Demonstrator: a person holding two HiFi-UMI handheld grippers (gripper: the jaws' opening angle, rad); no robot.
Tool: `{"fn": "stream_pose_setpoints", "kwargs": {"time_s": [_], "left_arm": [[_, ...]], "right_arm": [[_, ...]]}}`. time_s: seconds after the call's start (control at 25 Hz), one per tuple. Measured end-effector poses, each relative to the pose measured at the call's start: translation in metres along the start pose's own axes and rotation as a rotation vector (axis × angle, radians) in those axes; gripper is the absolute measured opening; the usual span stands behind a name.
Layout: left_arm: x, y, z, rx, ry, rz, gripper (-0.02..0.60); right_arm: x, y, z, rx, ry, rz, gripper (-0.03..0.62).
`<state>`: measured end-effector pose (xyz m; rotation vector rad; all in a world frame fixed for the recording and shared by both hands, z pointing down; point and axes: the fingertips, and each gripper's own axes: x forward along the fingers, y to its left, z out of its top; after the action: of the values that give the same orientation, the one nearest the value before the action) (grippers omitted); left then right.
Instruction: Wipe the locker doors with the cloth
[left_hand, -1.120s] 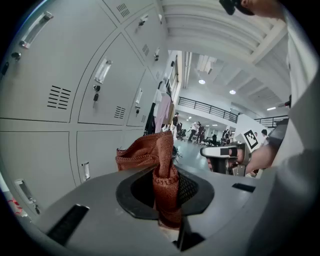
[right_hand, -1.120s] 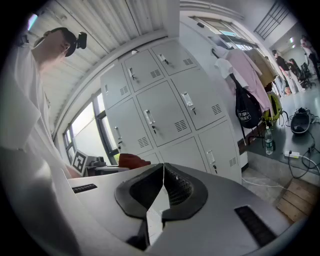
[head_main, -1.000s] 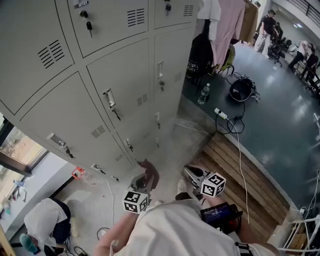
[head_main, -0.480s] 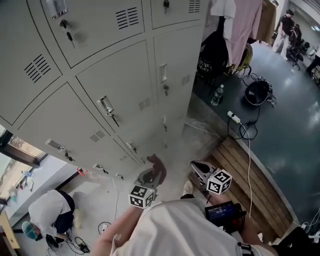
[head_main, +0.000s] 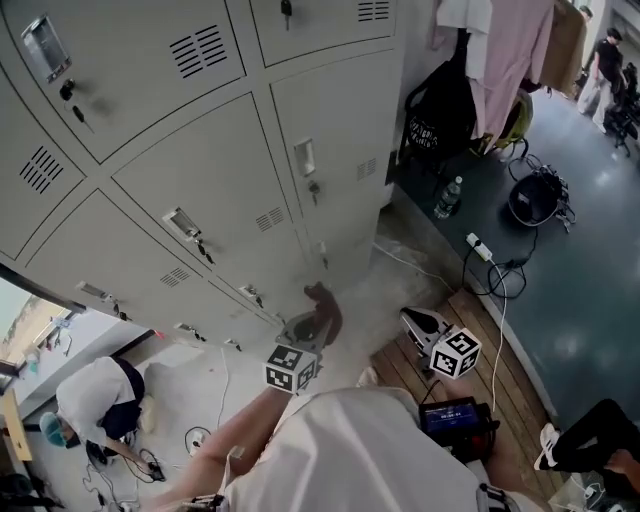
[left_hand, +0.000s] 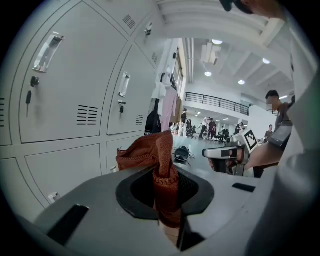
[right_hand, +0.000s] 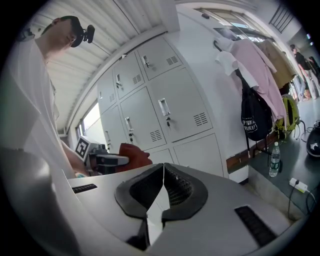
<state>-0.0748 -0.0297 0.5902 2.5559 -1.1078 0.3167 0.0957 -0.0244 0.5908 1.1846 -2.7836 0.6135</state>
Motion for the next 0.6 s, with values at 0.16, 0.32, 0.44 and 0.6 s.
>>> {"fn": "stream_pose_setpoints", "kwargs": {"time_s": [0.16,0.32,0.44,0.6], "left_arm": [[0.025,0.003,0.017,-0.001,-0.017,0.054,0.041],[0.039,0.005,0.031,0.021,-0.019,0.088,0.041],[0.047,0.010,0.039,0.028,-0.023,0.111,0.041],[0.056,0.015,0.045,0.031,-0.022,0.123,0.041]], "right_arm": [[-0.006,-0.034,0.010,-0.029,0.027,0.032,0.017],[-0.006,-0.062,0.018,-0.084,0.067,0.061,0.017],[-0.001,-0.076,0.028,-0.108,0.073,0.087,0.017],[0.006,-0.090,0.043,-0.118,0.064,0.114,0.017]]}}
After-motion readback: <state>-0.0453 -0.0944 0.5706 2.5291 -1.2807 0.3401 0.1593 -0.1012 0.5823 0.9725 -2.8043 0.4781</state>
